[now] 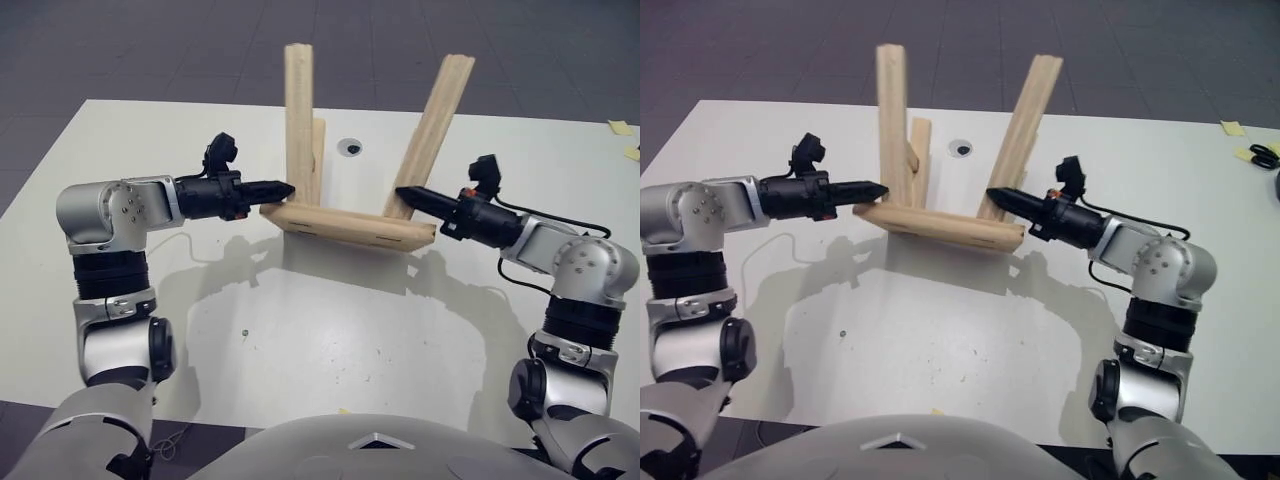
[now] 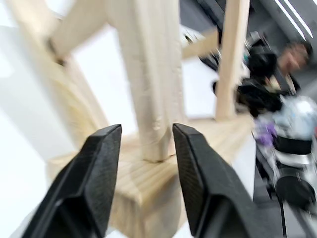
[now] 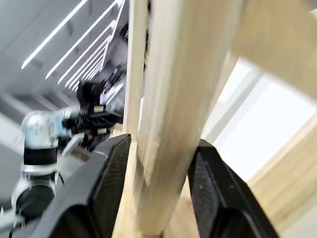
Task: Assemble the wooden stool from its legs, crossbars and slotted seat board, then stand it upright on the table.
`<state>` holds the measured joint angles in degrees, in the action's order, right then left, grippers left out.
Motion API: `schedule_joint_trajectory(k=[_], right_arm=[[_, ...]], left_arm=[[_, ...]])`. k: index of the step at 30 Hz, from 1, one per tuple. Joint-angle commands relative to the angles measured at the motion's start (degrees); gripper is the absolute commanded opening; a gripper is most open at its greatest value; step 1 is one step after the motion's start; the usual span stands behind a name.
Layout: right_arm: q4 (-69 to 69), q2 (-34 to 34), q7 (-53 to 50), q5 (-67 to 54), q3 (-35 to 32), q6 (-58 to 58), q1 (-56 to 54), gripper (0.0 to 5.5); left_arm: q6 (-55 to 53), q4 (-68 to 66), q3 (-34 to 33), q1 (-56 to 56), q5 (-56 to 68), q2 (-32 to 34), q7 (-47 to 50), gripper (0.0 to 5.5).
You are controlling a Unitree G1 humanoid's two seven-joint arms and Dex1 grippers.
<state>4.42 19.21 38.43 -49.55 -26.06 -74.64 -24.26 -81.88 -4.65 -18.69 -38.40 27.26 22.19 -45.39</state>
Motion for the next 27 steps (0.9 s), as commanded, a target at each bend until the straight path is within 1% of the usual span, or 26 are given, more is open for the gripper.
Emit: schedule_joint_trajectory(k=[1,2,3,6,10,13,15,17,20,22,23,25,27], right_arm=[[1.07,-3.38,-7.12,-3.40,-3.67,0.28,-3.42,2.79],[0.47,-3.66,-8.39,-3.42,-3.96,0.74,-3.50,2.95],[0.17,-3.74,-9.21,-3.41,-4.16,1.23,-3.30,3.12],[0.97,-4.18,-10.74,-3.19,-3.97,3.22,-1.94,3.65],[0.41,-4.60,-14.03,-1.49,-5.07,9.12,-2.09,4.34],[-1.26,-4.31,-16.38,0.12,-6.09,14.94,-3.36,4.84],[-1.14,-4.39,-17.65,0.38,-6.61,17.75,-3.04,5.12],[-0.26,-4.73,-18.69,-0.21,-6.89,19.09,-1.72,5.40],[0.50,-4.66,-19.05,-0.35,-6.79,21.11,0.78,5.40],[0.73,-2.83,-16.86,0.94,-5.68,23.20,2.67,5.40],[1.15,-0.93,-14.18,1.65,-4.96,24.44,4.30,5.40],[2.43,4.93,-5.31,2.81,-3.42,26.95,8.94,5.40],[2.95,11.86,4.42,7.27,-0.25,32.31,14.27,5.40]], left_arm=[[-5.29,4.36,-12.32,-1.74,0.63,-4.79,9.52,1.01],[-5.90,5.15,-15.38,-1.83,0.90,-5.93,11.25,1.22],[-6.03,5.50,-18.62,-2.46,1.35,-7.22,12.77,1.30],[-2.31,6.40,-27.06,-4.66,3.57,-10.77,17.00,1.85],[6.87,7.89,-31.32,-4.50,6.49,-11.95,20.96,2.57],[11.10,7.26,-32.94,-4.71,10.03,-11.70,22.07,3.08],[12.98,6.67,-32.71,-4.83,12.43,-12.47,22.56,3.38],[13.82,7.22,-31.87,-3.87,14.93,-13.11,22.90,3.73],[14.35,8.68,-30.76,-1.59,18.38,-12.73,23.10,4.09],[15.45,9.32,-28.77,0.63,19.70,-10.59,20.93,4.44],[16.56,9.97,-25.83,2.79,19.36,-8.33,17.94,4.61],[20.57,12.96,-16.53,9.38,16.73,-1.20,7.74,4.93],[29.70,15.02,-6.41,16.43,10.34,7.24,-3.51,5.31]])
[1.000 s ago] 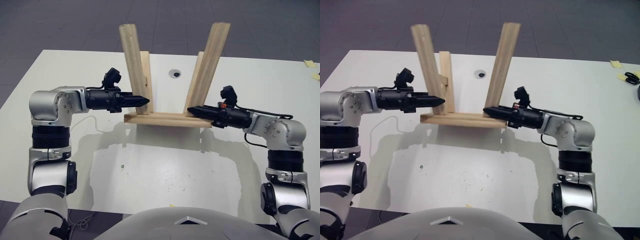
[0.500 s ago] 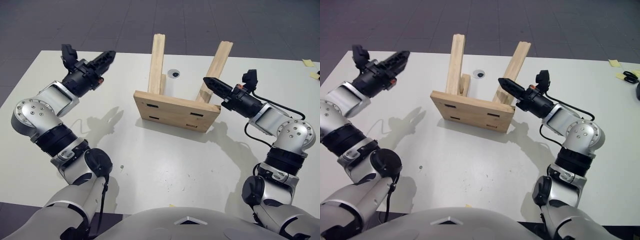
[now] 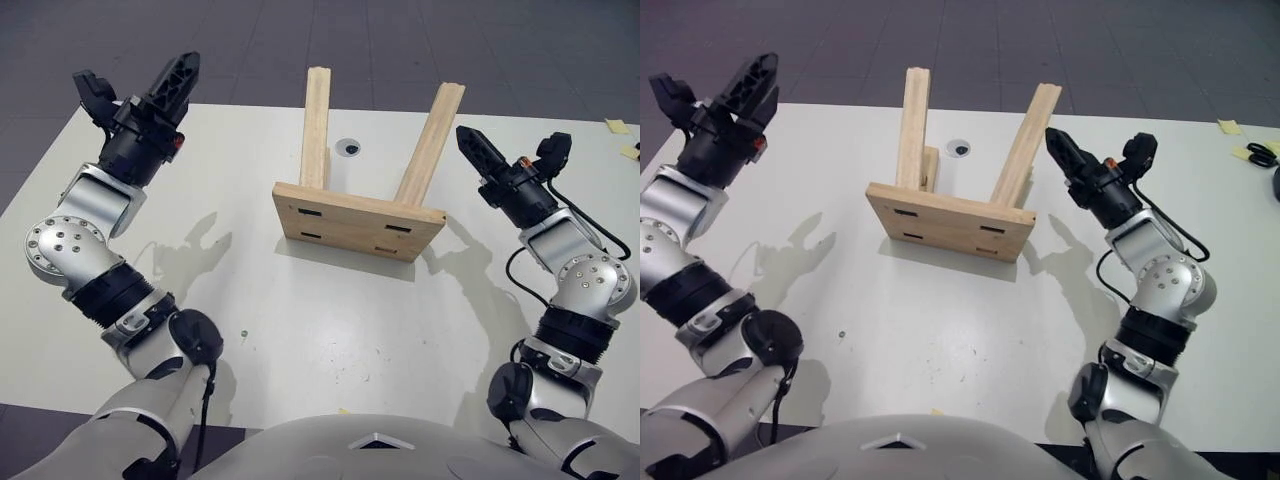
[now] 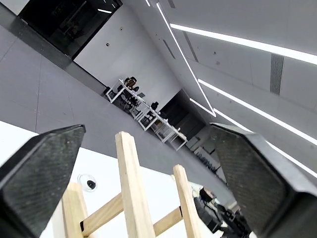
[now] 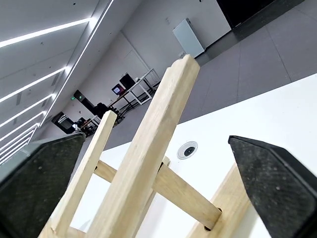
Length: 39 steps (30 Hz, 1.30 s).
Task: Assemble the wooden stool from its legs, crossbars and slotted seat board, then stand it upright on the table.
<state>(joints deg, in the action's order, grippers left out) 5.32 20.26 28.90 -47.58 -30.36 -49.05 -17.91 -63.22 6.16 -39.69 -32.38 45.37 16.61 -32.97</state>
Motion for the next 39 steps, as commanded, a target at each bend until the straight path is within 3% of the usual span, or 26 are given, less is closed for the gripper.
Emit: schedule_joint_trajectory(k=[1,5,9,14,19,25,29,31,34,39], right_arm=[[1.75,13.67,17.89,8.16,5.89,10.18,10.01,5.40],[-0.64,20.60,29.41,13.83,12.80,16.89,13.21,5.40],[-6.31,20.77,36.32,20.20,22.44,24.74,9.79,5.40],[-18.03,15.89,40.00,26.56,31.51,32.91,2.60,5.19],[-23.21,11.82,39.85,28.44,34.24,36.36,-0.15,4.40],[-23.55,12.17,40.47,29.09,34.66,35.35,0.50,3.41],[-22.64,12.92,41.30,27.90,34.75,31.13,0.58,2.73],[-20.65,13.67,42.19,24.85,34.08,24.17,0.29,2.51],[-16.11,14.19,42.21,15.48,29.93,8.29,-1.12,2.50],[-10.02,10.29,32.33,-5.08,14.50,-16.46,-5.54,2.50]], left_arm=[[16.81,3.77,18.92,12.65,-11.59,16.13,-20.28,5.38],[31.07,-2.96,31.90,12.04,-20.79,22.11,-32.03,5.38],[47.25,-17.21,43.73,5.54,-31.15,20.64,-37.93,5.38],[58.58,-32.47,49.67,-0.84,-36.66,17.70,-41.75,5.40],[61.40,-38.84,52.68,-1.72,-38.32,14.62,-43.52,4.54],[53.00,-32.06,52.01,2.02,-33.47,12.70,-44.70,3.53],[39.80,-23.51,49.78,3.38,-26.45,12.30,-44.09,2.86],[31.78,-18.67,48.37,4.01,-22.12,12.47,-43.28,2.47],[22.63,-12.35,46.09,5.61,-17.37,12.46,-41.26,2.36],[4.45,-3.62,37.64,6.35,-6.65,10.05,-32.79,2.28]])
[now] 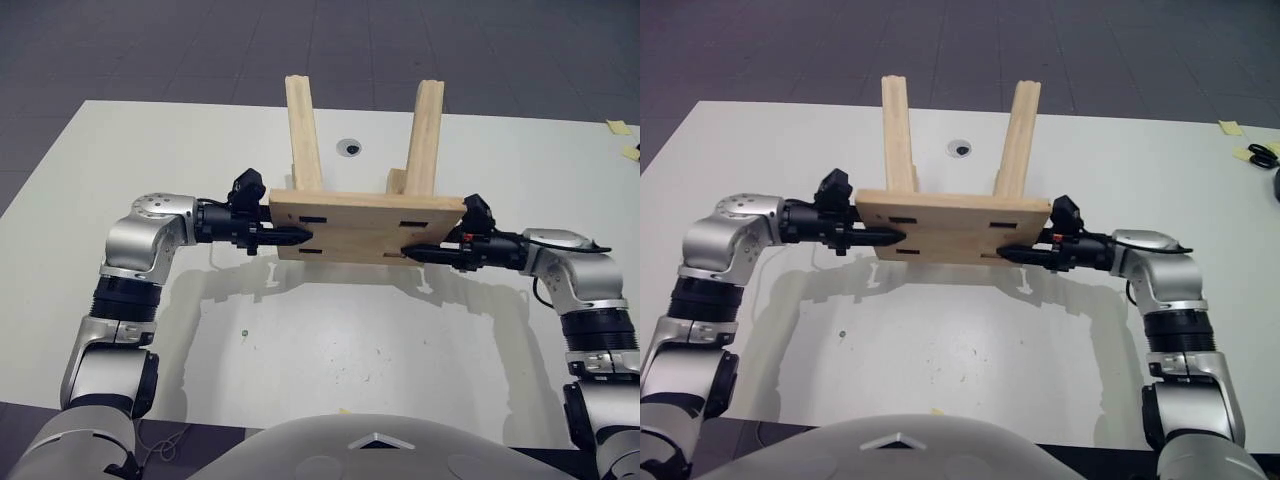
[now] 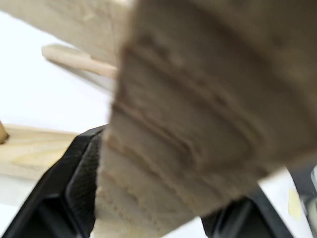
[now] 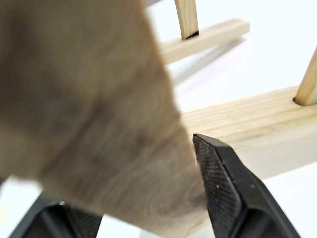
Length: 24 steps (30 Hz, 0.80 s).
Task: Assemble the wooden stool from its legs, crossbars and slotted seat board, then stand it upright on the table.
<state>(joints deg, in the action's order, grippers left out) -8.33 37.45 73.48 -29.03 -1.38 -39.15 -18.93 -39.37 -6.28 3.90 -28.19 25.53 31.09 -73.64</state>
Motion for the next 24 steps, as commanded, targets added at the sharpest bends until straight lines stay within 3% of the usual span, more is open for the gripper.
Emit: schedule_joint_trajectory(k=[1,3,6,10,14,17,20,24], right_arm=[[4.84,-8.08,-15.30,-27.68,-17.58,-29.49,-5.33,2.50],[6.17,-10.54,-24.71,-38.33,-22.77,-31.92,-7.14,2.50],[8.94,-12.66,-43.28,-58.06,-24.48,-23.94,-7.96,2.45],[15.70,-15.92,-60.96,-71.91,-23.41,-11.98,-6.49,2.20],[19.76,-20.28,-73.41,-73.94,-23.65,-3.74,-7.25,1.97],[20.90,-22.43,-79.91,-71.51,-24.86,1.26,-9.01,2.62],[21.50,-23.59,-83.12,-69.59,-26.19,5.58,-9.21,3.20],[24.76,-26.03,-85.26,-69.35,-25.96,8.58,-6.76,3.86]], left_arm=[[-24.34,10.19,-9.45,1.22,16.19,-5.97,11.48,2.26],[-32.59,12.87,-17.80,-2.02,23.05,-10.47,20.69,2.19],[-36.09,13.53,-29.47,-9.26,34.93,-17.99,40.00,2.04],[-27.16,13.98,-31.71,-13.11,49.28,-23.00,63.77,1.70],[-20.88,11.37,-33.41,-15.22,52.36,-25.83,78.92,1.58],[-17.27,4.36,-36.57,-16.38,48.60,-25.50,88.07,1.54],[-11.48,-1.81,-40.27,-17.23,45.34,-24.62,96.27,2.30],[-8.61,-3.49,-41.77,-18.30,47.18,-24.35,99.10,2.98]])
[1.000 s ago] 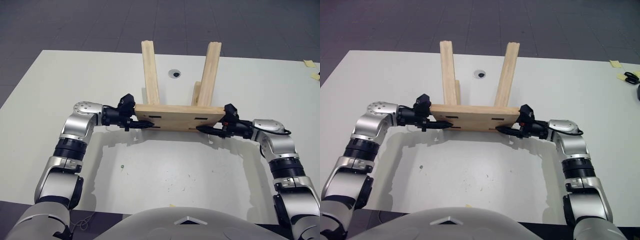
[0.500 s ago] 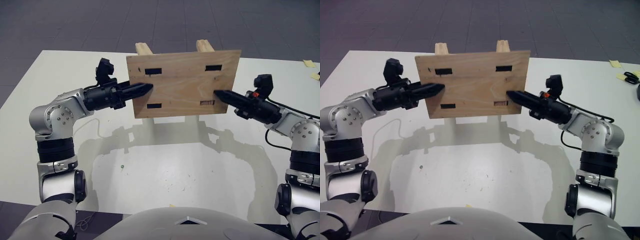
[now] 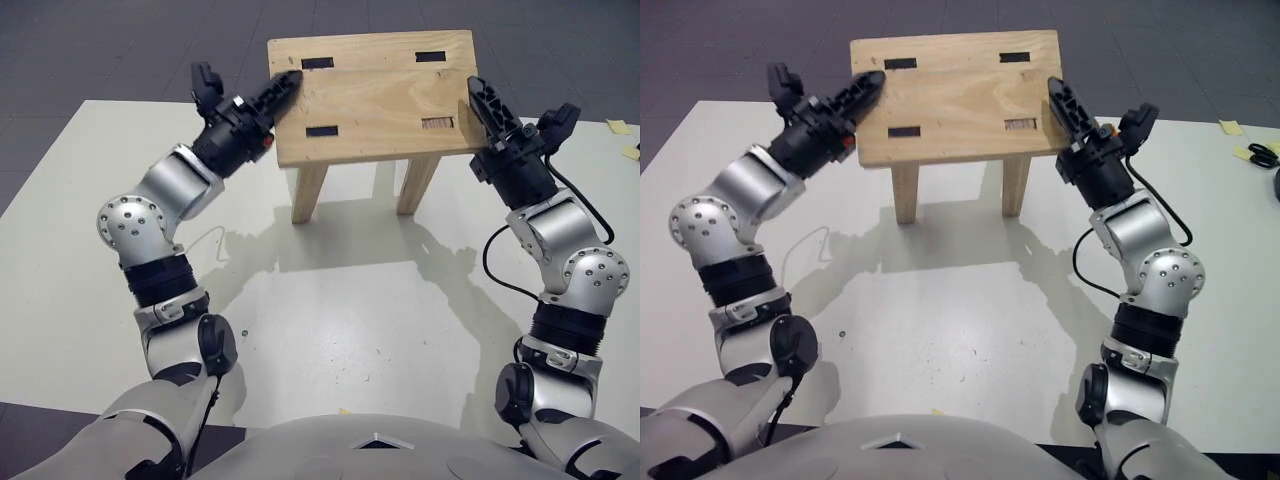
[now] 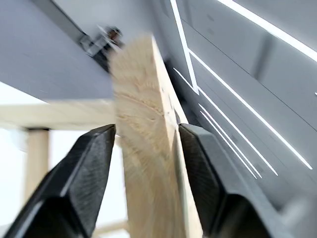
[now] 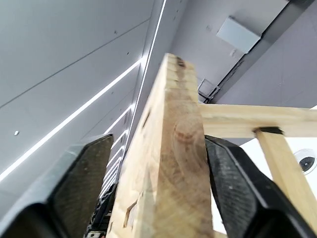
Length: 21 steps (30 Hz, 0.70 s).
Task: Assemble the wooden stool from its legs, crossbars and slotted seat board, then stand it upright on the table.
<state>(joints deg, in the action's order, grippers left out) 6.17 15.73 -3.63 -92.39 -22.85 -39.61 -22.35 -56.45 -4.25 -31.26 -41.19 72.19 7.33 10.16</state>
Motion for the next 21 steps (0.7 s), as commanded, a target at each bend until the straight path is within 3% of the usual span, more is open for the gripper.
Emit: schedule_joint_trajectory(k=[1,5,9,13,18,21], right_arm=[[11.31,-5.28,-8.58,-5.59,-4.19,9.71,-2.52,4.03],[14.85,-6.84,-8.18,0.02,-2.31,12.73,2.10,4.68],[14.45,-4.70,-5.45,24.19,2.88,18.62,7.61,5.39],[6.11,-4.62,-7.94,53.18,10.53,28.80,13.51,5.40],[-1.05,-8.90,-10.83,70.25,16.10,37.16,18.32,5.40],[-1.92,-10.59,-13.26,77.52,16.14,41.38,20.24,5.40]], left_arm=[[8.55,-5.19,-6.38,-5.14,0.84,-0.75,16.09,3.15],[10.97,-2.07,-4.72,-2.98,-1.24,-0.26,15.67,3.83],[21.55,5.14,3.00,3.74,-18.72,6.18,5.71,4.59],[32.12,9.84,11.30,12.59,-36.62,9.96,1.06,5.27],[39.54,6.61,17.12,16.24,-48.78,11.59,-2.48,5.36],[44.60,2.61,23.11,14.27,-54.98,11.22,-7.65,5.36]])
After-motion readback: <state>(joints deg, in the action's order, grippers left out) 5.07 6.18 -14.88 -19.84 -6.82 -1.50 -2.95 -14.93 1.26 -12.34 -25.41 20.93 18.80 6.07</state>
